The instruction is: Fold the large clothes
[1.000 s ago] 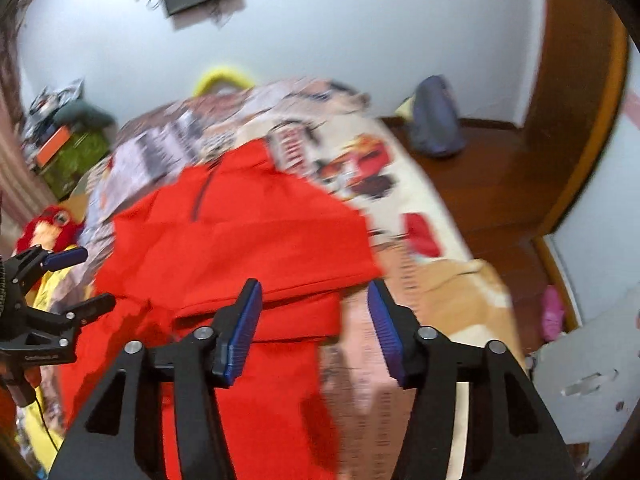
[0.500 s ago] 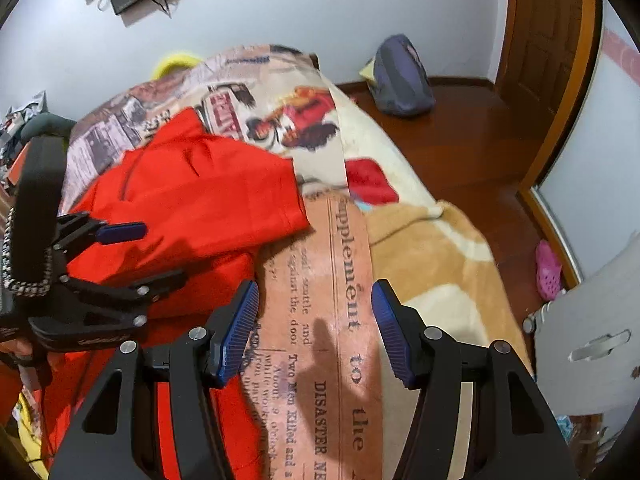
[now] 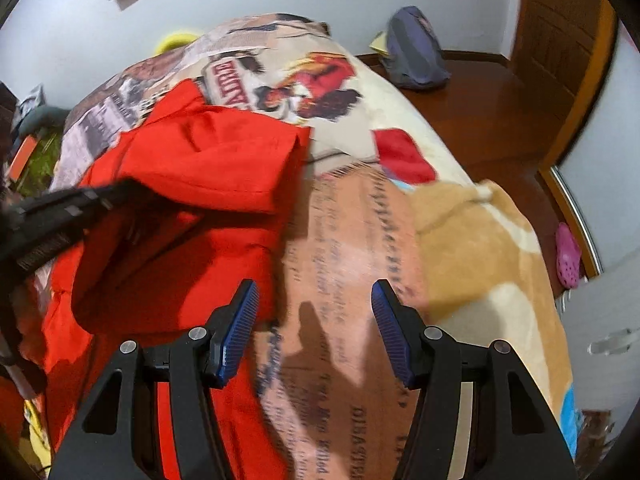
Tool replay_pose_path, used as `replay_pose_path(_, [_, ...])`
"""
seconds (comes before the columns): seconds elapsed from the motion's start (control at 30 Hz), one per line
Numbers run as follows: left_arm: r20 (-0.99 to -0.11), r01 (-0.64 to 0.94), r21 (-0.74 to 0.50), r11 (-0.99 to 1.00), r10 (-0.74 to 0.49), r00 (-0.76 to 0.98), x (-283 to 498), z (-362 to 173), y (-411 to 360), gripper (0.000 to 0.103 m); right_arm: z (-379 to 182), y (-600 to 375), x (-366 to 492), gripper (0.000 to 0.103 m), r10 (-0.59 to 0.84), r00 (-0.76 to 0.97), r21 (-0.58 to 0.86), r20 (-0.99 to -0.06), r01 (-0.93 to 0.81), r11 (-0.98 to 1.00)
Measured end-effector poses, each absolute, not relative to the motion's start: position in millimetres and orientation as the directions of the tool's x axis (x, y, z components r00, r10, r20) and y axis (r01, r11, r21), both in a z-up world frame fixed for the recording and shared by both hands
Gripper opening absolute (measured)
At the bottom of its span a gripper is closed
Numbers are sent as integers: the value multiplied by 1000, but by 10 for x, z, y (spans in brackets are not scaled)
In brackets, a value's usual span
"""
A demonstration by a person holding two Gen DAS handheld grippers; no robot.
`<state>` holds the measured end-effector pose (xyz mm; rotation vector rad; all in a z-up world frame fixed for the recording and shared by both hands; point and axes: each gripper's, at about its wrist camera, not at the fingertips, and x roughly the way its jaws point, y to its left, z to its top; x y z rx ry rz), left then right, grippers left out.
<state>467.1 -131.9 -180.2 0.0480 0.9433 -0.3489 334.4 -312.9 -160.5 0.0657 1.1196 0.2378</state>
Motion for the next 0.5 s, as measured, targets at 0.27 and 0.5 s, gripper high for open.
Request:
replay_pose_path(0.27, [-720, 135, -106, 985, -170, 673, 4225, -1215, -269, 2, -1548, -2554, 3543, 55, 296, 381, 214, -876, -241, 946])
replay_pose_path(0.5, [-788, -23, -157, 987, -112, 605, 3781, -1699, 620, 2, -2080, -2140, 3548, 56, 266, 259, 193, -928, -277, 941])
